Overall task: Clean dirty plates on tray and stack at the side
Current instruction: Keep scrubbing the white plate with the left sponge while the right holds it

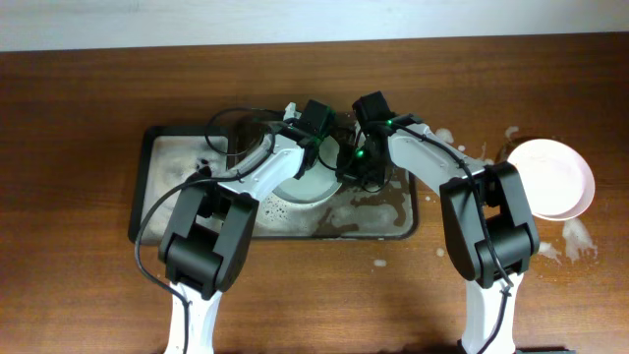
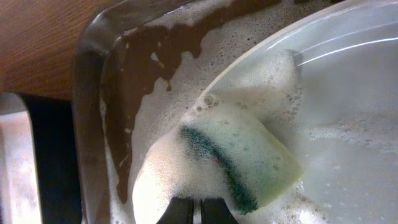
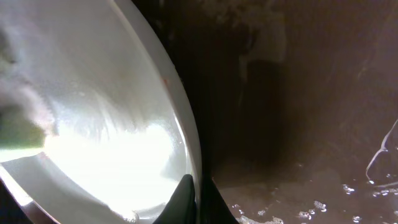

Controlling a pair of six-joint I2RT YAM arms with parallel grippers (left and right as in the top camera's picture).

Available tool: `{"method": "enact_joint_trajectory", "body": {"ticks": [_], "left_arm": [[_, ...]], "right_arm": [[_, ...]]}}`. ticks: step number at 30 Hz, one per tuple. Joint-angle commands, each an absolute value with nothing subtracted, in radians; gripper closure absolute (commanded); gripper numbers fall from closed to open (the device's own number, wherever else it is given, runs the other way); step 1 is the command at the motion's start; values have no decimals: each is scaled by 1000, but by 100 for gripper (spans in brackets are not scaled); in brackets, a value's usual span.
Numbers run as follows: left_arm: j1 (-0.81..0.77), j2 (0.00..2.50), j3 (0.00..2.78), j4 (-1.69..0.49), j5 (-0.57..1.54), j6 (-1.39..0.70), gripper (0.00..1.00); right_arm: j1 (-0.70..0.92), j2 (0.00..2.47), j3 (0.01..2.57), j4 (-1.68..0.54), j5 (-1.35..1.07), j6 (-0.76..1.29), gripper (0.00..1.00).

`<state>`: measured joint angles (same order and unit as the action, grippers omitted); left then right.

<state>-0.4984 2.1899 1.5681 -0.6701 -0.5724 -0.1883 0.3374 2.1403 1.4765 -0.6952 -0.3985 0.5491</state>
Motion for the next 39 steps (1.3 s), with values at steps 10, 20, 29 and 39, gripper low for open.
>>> {"method": "enact_joint_trajectory", "body": {"ticks": [10,20,29,39], "left_arm": [[-455,1969,1554,-702,-123,33,99],[-455,1984,1282,-455,160,126,100],[-363,2078,1277,-336,-88,122,100],[-377,2077,1291,-218,-431,237,100]], "right_arm": [[326,2165,1458,-726,-326,532,96],[326,2165,1458,-726,-330,532,96],[326,2165,1458,-725,-330,532,96],[326,2165,1458,-726,-330,532,96]]}}
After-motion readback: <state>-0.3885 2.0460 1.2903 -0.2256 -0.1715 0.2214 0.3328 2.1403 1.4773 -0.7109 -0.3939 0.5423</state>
